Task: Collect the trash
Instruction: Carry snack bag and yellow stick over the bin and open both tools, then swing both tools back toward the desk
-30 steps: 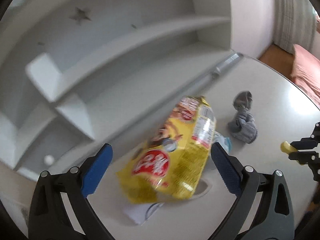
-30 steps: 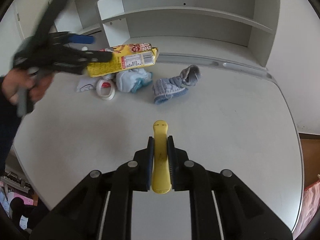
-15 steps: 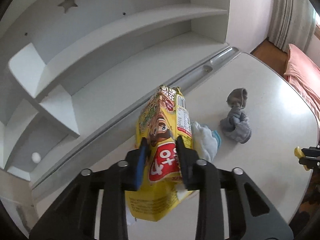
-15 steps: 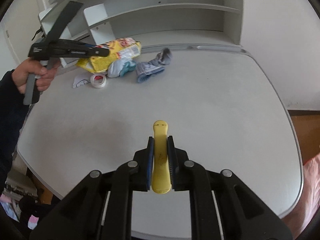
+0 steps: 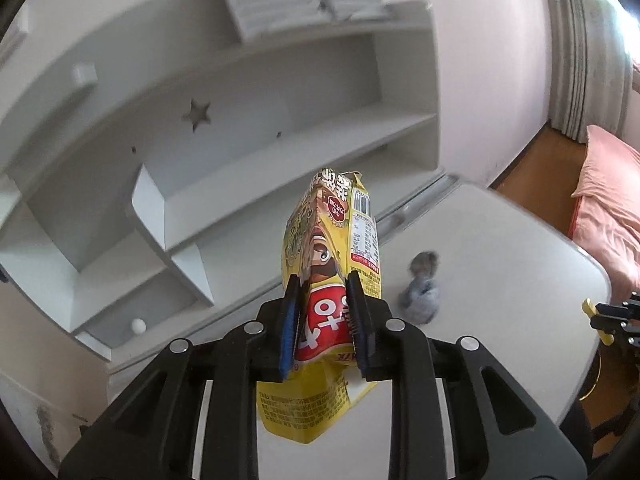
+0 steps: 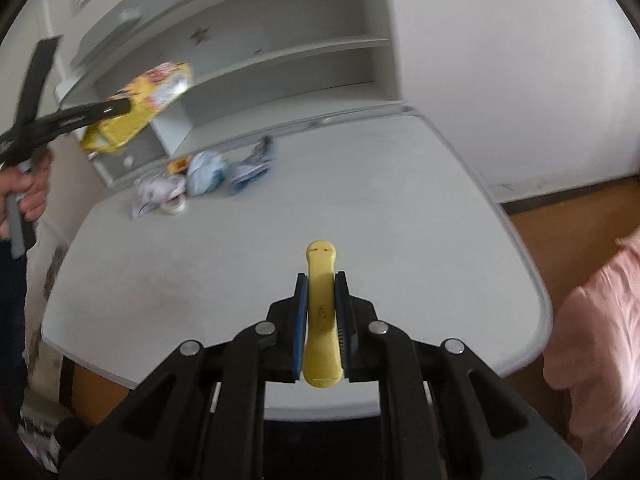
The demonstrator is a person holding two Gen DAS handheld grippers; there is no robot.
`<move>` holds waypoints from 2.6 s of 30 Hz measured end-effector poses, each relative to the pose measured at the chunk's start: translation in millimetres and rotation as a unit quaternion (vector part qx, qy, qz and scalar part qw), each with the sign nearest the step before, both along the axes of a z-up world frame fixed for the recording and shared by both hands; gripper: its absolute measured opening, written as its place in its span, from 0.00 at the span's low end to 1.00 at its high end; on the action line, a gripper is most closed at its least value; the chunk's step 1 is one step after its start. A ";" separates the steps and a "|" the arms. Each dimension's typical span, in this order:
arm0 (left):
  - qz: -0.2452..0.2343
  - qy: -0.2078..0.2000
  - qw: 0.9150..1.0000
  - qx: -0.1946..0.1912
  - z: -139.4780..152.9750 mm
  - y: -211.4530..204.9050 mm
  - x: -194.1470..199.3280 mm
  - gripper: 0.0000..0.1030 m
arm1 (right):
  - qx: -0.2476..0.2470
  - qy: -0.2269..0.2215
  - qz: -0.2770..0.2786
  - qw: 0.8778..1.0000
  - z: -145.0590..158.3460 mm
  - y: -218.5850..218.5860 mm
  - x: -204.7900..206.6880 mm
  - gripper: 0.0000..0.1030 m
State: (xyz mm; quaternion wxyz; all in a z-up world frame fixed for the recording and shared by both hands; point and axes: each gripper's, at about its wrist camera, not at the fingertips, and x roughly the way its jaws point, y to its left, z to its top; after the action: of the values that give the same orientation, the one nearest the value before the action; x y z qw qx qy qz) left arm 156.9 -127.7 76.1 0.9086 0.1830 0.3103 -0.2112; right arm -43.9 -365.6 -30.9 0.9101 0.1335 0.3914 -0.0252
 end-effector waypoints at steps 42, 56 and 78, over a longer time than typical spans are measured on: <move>-0.358 0.289 0.888 -0.010 -297.8 -426.0 -302.5 0.43 | 0.118 0.172 -0.421 0.883 -188.3 -260.8 -271.1 0.13; -0.356 0.286 0.890 -0.006 -294.5 -427.6 -298.5 0.72 | 0.119 0.180 -0.421 0.881 -191.8 -262.8 -267.9 0.14; -0.327 0.120 0.937 -0.027 -141.6 -250.3 -234.5 0.89 | 0.001 0.064 -0.287 0.956 -84.2 -163.6 -159.6 0.63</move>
State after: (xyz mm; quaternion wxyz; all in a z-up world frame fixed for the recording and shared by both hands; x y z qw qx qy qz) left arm -77.6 -377.9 -65.5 0.7497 0.2233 0.3347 -0.5254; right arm -203.5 -529.2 -115.2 0.8376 0.2390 0.3940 -0.2934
